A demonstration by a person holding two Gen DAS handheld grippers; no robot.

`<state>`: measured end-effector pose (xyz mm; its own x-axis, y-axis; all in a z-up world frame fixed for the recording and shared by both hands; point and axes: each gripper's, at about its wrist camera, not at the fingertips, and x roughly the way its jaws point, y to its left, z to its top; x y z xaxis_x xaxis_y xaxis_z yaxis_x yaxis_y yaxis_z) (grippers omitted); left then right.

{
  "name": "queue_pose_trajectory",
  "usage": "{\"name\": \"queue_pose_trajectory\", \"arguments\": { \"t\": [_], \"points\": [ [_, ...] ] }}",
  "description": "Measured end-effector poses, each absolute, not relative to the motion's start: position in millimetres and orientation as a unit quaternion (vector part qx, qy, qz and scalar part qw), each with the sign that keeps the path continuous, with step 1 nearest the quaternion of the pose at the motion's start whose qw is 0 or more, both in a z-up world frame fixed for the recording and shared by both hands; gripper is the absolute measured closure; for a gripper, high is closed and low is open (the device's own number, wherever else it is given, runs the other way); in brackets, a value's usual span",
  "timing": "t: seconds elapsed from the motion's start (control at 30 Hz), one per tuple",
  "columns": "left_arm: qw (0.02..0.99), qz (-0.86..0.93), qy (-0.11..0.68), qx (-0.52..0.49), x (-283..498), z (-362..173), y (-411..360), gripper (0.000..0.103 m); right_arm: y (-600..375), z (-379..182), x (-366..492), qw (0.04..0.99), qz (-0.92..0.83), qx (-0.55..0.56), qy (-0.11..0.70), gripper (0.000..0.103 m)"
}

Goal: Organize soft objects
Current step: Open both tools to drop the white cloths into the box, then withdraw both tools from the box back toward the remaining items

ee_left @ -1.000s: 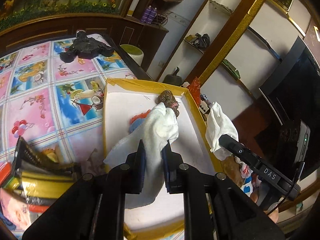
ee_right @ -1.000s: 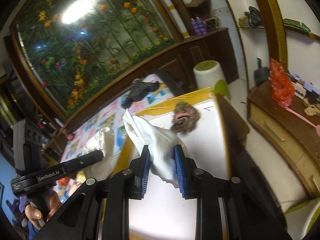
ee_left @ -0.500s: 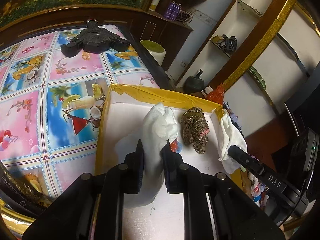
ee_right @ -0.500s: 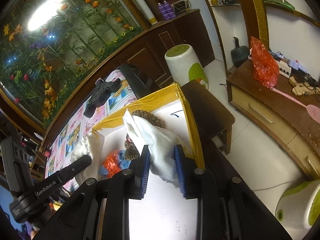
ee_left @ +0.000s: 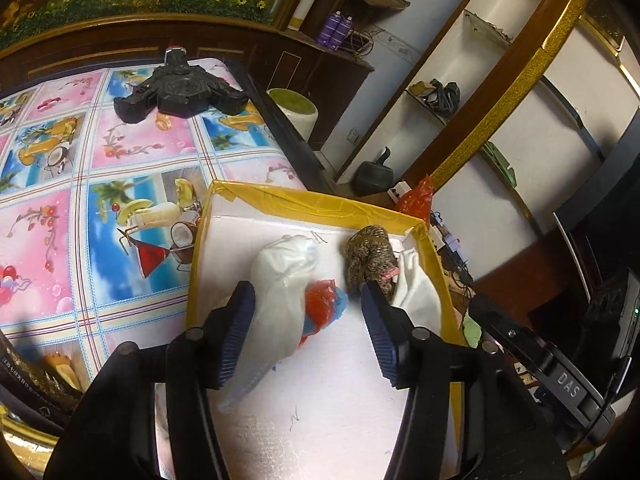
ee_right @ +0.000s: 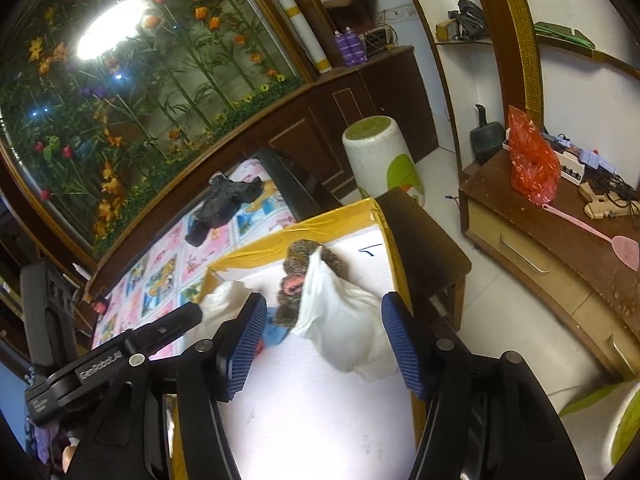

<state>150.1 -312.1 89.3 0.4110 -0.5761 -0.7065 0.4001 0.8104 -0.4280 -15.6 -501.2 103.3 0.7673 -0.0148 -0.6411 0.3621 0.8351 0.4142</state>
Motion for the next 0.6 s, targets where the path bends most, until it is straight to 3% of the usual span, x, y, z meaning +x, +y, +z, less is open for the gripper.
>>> {"name": "queue_pose_trajectory", "arguments": {
  "t": [0.17, 0.6],
  "points": [
    [0.840, -0.297, 0.444, -0.097, 135, 100, -303, 0.050, -485, 107, -45, 0.913, -0.080, 0.259, 0.304, 0.032],
    [0.852, -0.301, 0.418, -0.093, 66, 105, -244, 0.050, -427, 97, -105, 0.927, -0.040, 0.235, 0.289, 0.029]
  ]
}}
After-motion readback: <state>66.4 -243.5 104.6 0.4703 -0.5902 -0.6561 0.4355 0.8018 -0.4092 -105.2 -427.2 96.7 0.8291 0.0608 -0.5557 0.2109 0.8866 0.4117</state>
